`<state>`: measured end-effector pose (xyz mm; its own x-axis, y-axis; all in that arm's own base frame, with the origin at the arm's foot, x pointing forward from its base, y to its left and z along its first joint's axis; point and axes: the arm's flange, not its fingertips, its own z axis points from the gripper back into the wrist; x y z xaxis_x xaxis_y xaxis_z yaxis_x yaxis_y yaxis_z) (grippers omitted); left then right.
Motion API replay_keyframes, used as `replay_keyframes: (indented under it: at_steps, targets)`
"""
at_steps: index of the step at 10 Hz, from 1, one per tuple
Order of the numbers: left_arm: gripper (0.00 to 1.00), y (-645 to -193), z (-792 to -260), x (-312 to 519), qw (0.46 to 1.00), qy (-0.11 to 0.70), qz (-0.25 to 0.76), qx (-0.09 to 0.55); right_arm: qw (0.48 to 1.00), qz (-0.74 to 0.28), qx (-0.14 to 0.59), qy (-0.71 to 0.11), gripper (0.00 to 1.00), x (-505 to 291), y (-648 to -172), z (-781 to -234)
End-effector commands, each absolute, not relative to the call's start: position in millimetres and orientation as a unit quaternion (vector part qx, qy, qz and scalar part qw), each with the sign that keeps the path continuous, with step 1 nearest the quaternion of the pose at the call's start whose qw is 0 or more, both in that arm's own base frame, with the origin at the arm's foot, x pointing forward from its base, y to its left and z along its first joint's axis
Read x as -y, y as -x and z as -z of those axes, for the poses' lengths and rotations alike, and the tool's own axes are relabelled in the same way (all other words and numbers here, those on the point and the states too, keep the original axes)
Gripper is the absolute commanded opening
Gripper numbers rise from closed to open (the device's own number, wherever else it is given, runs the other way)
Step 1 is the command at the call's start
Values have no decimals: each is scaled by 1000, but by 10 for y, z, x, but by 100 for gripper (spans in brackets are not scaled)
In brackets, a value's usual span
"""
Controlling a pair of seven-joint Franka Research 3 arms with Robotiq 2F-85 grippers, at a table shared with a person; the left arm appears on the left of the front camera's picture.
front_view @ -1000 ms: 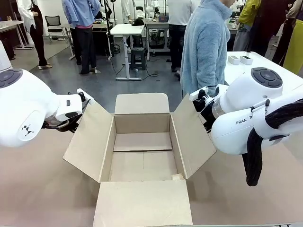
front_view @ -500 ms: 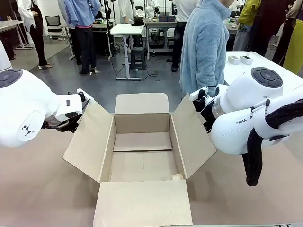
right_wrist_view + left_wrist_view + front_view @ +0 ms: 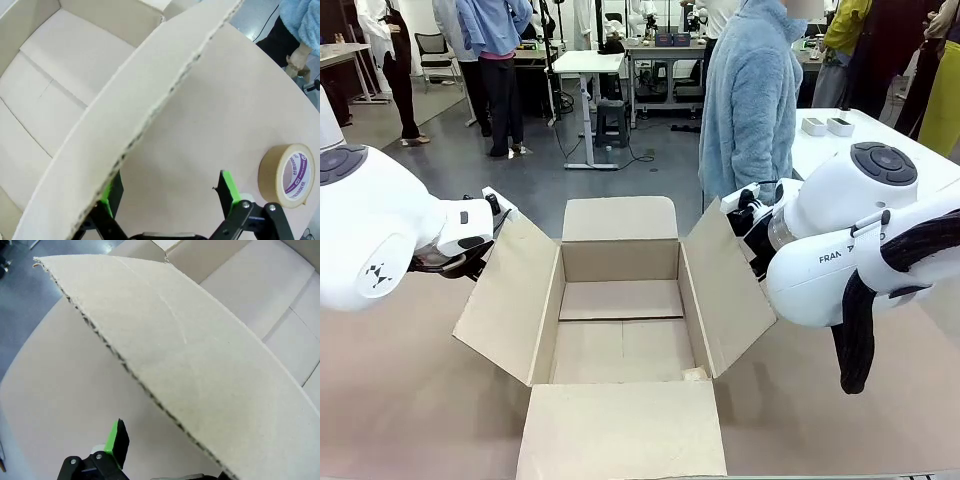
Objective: Wrap the clocks to prevent damage.
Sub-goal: Open the side flaps of the Package Box.
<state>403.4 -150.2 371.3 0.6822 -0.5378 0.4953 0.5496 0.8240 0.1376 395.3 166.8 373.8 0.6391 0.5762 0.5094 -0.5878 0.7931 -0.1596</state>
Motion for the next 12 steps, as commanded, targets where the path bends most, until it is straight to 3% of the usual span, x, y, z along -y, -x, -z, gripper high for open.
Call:
replay_keyframes:
  at_steps: [1, 4, 8, 10, 12]
  targets:
    - [100, -4034, -3714, 1501, 917, 11, 296, 267, 905, -321, 277, -11, 100, -1669, -3952, -3735]
    - [100, -4089, -4028, 962, 931, 30, 260, 253, 913, -283, 295, -4, 100, -1344, -3912, -4107]
    - [100, -3942, -5575, 744, 906, -2, 301, 299, 887, -282, 362, 47, 100, -1536, -3297, -5495]
    - [100, -3829, -6140, 985, 894, -15, 342, 289, 882, -310, 346, 81, 100, -1930, -3002, -5914]
    - [100, -3757, -6365, 1302, 895, -28, 361, 262, 890, -324, 306, 97, 100, -2206, -2950, -6068]
